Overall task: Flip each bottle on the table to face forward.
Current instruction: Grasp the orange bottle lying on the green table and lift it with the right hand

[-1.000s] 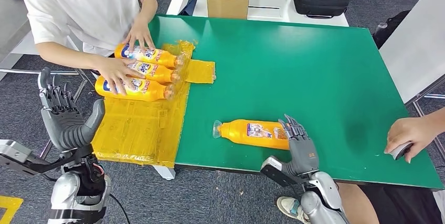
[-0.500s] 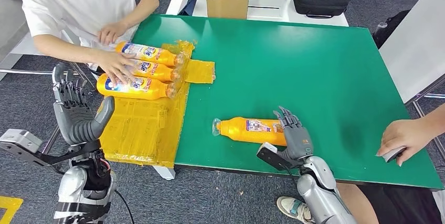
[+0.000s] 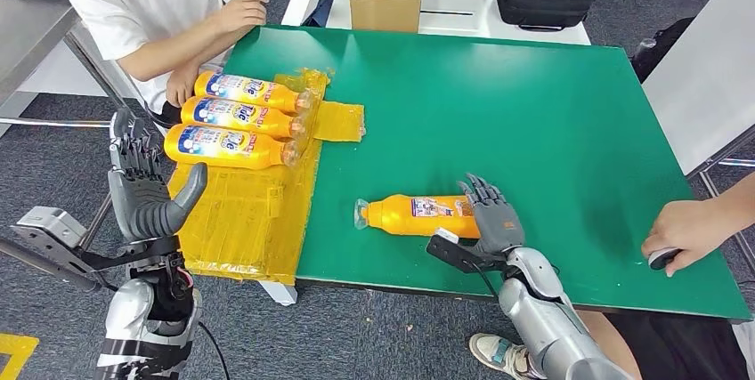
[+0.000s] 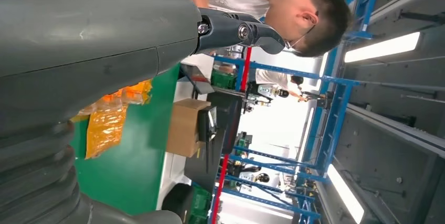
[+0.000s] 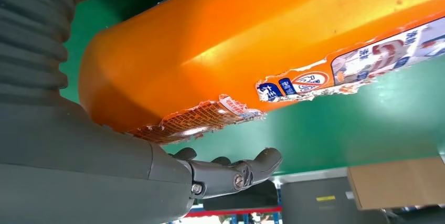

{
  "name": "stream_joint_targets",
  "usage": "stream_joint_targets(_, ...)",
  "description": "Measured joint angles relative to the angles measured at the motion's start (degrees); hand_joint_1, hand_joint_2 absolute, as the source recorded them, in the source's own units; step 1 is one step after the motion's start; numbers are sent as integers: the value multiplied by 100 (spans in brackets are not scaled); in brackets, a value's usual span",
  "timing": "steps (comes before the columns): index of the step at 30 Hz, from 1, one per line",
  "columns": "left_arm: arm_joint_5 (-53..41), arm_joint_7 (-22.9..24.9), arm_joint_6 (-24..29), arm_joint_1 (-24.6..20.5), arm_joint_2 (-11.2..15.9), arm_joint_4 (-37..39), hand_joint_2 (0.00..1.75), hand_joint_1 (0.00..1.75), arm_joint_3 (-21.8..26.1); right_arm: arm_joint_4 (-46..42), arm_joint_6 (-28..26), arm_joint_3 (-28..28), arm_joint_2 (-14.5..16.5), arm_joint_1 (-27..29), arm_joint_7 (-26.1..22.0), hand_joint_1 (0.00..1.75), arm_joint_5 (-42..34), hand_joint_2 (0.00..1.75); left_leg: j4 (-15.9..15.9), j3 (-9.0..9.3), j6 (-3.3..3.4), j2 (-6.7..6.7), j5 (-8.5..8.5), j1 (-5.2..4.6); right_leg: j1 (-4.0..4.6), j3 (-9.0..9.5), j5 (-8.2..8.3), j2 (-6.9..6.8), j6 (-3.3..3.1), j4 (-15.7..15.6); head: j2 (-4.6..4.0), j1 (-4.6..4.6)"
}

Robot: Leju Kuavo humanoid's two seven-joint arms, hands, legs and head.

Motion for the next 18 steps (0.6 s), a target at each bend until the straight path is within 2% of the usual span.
stream_joint_targets(1, 1, 37, 0, 6, 0, 1, 175, 0, 2, 71, 217, 33, 7, -93, 138, 36, 21, 175, 0, 4, 0, 3, -1, 0, 0, 2, 0, 4, 0, 0, 1, 1)
stream_joint_targets(4, -3, 153, -13, 39, 2, 1, 175, 0, 9, 330, 1064, 174, 16, -482, 558, 165, 58, 175, 0, 33, -3, 24, -8, 0, 0, 19, -1, 26, -1, -3, 1, 1)
stream_joint_targets(5, -5, 178, -26, 49, 2, 1, 175, 0, 11, 421, 1332, 222, 15, -608, 658, 175, 55, 175, -1, 45, -5, 29, -11, 0, 0, 28, -1, 31, -2, -4, 1, 1)
stream_joint_targets(13, 0, 287, -193, 56, 11, 76, 175, 0, 19, 893, 2508, 408, 11, -1206, 864, 175, -221, 175, -1, 87, -3, 29, -4, 0, 1, 63, 15, 34, -11, -6, 0, 1)
stream_joint_targets(18, -209, 337, -296, 40, 76, 210, 175, 0, -18, 993, 2774, 445, -48, -1275, 538, 175, -461, 175, -1, 97, -3, 29, -4, 1, 2, 71, 15, 34, -11, -6, 1, 1)
